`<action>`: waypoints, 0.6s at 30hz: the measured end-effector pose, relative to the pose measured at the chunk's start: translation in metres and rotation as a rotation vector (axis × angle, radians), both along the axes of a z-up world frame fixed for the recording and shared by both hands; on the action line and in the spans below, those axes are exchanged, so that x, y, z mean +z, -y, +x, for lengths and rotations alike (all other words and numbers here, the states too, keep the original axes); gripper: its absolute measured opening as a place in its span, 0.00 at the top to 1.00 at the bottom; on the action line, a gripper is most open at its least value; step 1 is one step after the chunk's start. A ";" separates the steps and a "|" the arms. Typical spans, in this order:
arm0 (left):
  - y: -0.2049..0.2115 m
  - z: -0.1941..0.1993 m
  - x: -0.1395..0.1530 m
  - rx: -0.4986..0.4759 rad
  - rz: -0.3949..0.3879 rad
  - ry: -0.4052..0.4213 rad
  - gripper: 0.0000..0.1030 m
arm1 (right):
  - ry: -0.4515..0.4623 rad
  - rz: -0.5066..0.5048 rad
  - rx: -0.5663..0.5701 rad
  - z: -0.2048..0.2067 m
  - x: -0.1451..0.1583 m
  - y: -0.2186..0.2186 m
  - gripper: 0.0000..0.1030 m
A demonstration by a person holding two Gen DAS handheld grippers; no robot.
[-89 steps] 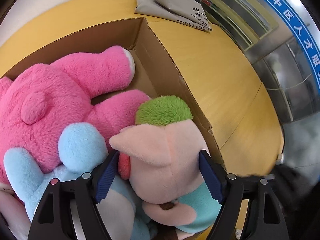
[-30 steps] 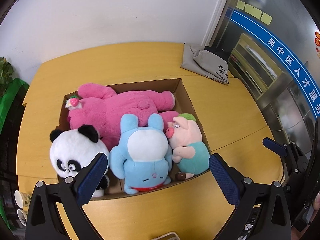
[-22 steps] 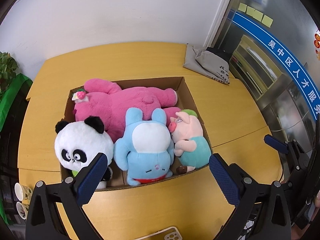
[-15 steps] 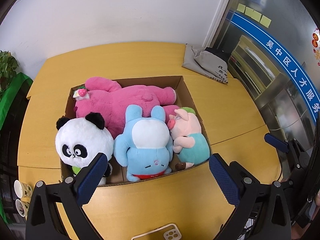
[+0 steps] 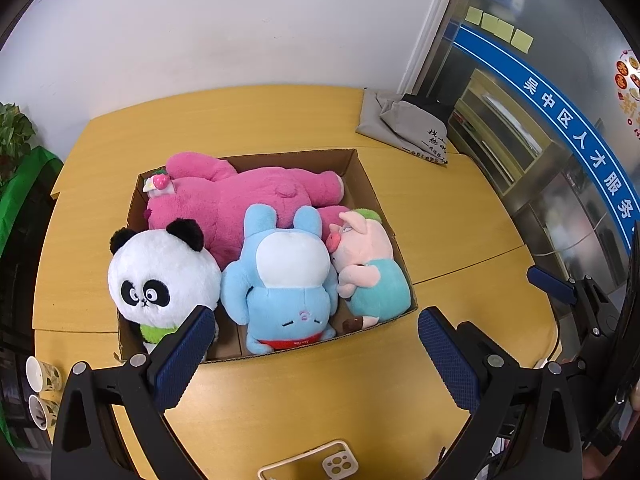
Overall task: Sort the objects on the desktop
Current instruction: 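Move both tools down toward the clear phone case on the table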
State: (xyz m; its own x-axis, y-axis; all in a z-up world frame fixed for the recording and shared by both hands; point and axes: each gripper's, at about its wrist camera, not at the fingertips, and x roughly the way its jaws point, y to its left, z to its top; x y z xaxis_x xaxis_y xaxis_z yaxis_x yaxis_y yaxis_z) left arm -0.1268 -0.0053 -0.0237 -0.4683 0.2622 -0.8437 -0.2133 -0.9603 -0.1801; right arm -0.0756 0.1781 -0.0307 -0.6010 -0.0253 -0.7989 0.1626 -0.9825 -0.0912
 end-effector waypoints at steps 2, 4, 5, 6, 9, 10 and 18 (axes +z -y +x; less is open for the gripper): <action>0.001 0.002 0.000 0.003 0.000 0.000 0.00 | 0.000 0.000 0.001 0.002 0.000 0.000 0.00; 0.003 0.004 -0.001 0.006 0.000 0.000 0.00 | 0.000 -0.001 0.001 0.003 0.000 0.000 0.00; 0.003 0.005 -0.001 0.008 0.000 0.000 0.00 | 0.000 -0.002 0.002 0.004 0.000 0.000 0.00; 0.004 0.007 -0.001 0.009 0.000 0.001 0.00 | 0.001 -0.002 0.002 0.004 0.000 0.000 0.00; 0.006 0.010 -0.002 0.014 -0.001 0.001 0.00 | 0.004 -0.003 0.008 0.006 -0.001 0.002 0.00; 0.007 0.011 -0.002 0.016 -0.001 0.001 0.00 | 0.007 -0.004 0.011 0.007 -0.002 0.003 0.00; 0.024 0.024 -0.024 0.046 -0.022 0.051 0.00 | 0.049 -0.012 0.038 0.010 -0.018 0.013 0.00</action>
